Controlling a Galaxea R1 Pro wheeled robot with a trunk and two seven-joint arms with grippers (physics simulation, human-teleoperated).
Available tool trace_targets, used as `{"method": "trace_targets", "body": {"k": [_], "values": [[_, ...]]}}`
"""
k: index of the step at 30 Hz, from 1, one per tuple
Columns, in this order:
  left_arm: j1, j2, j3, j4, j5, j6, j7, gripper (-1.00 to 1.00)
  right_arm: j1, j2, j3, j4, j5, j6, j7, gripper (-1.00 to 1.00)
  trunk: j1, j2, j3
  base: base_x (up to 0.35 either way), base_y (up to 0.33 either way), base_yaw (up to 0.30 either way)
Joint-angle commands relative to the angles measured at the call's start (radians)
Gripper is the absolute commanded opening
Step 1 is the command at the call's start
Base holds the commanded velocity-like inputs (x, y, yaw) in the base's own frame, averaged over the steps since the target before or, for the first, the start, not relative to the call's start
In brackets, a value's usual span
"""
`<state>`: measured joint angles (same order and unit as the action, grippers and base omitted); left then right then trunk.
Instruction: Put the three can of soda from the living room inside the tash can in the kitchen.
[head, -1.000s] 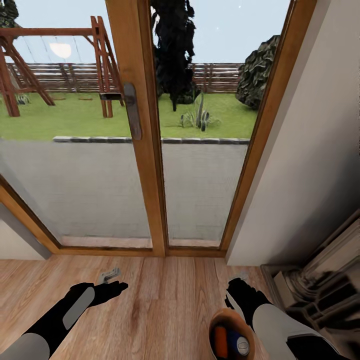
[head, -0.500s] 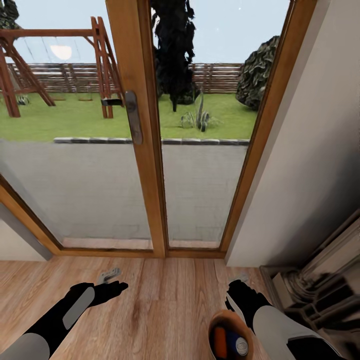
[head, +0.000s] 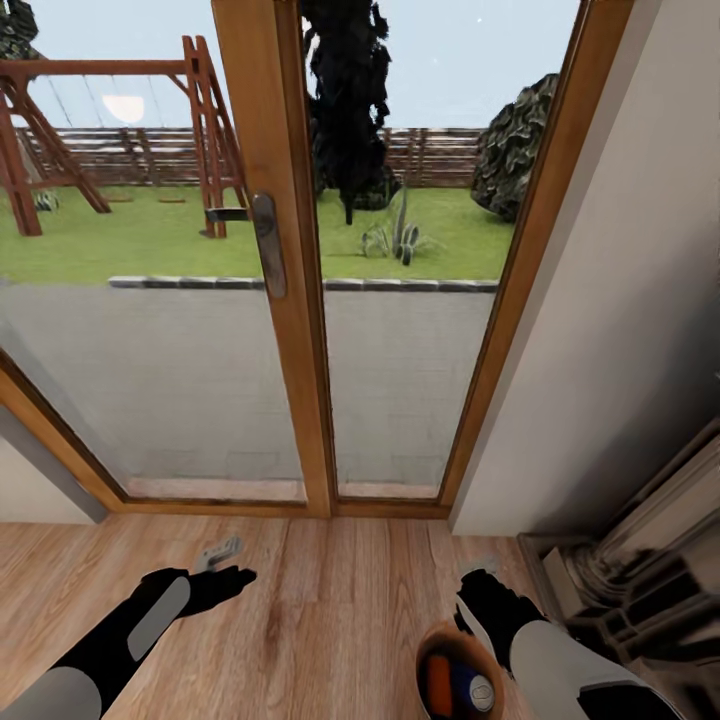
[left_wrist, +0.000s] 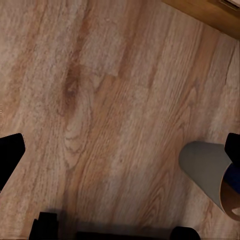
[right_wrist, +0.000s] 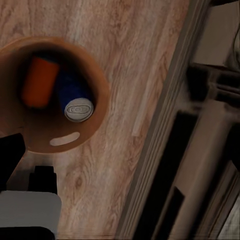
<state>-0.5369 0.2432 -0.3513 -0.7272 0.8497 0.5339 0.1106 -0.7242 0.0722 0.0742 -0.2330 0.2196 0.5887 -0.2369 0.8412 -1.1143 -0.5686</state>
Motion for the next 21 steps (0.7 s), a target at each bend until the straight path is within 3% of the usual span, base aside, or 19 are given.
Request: {"method": "trace_targets", "body": {"k": [1,6,7,10,11,21], "values": [[0.0,0.0,0.0,0.005,0.0,0.0,0.0,1.0,0.01,0.0,-0.001,0.001,-0.001,-0.004,0.0,1.0,-0.004,0.007,0.003,0.0,0.0,0.0],[0.0,-0.001,-0.001,0.032,0.0,-0.009,0.0,1.0,0.073,0.001,-0.03,0.007,-0.026,-0.111,0.0,1.0,-0.023,0.042,0.019,0.0,0.0,0.0],[0.0,-0.001,-0.001,0.043,0.0,-0.015,0.0,1.0,0.1,0.001,-0.056,0.013,-0.049,-0.162,-0.001,1.0,-0.027,0.049,0.022,0.0,0.0,0.0],[0.0,-0.001,-0.001,0.061,0.0,-0.022,0.0,1.0,0.128,-0.002,-0.103,0.029,-0.087,-0.212,-0.002,1.0,-0.038,0.07,0.032,0.0,0.0,0.0],[0.0,-0.001,-0.002,0.075,0.0,-0.027,0.0,1.0,0.14,-0.008,-0.135,0.037,-0.109,-0.232,-0.002,1.0,-0.042,0.077,0.035,0.0,0.0,0.0],[0.0,-0.001,-0.003,0.162,-0.001,-0.056,-0.011,1.0,0.169,-0.042,-0.308,0.052,-0.171,-0.265,-0.002,1.0,-0.081,0.147,0.066,0.0,0.0,0.0]]}}
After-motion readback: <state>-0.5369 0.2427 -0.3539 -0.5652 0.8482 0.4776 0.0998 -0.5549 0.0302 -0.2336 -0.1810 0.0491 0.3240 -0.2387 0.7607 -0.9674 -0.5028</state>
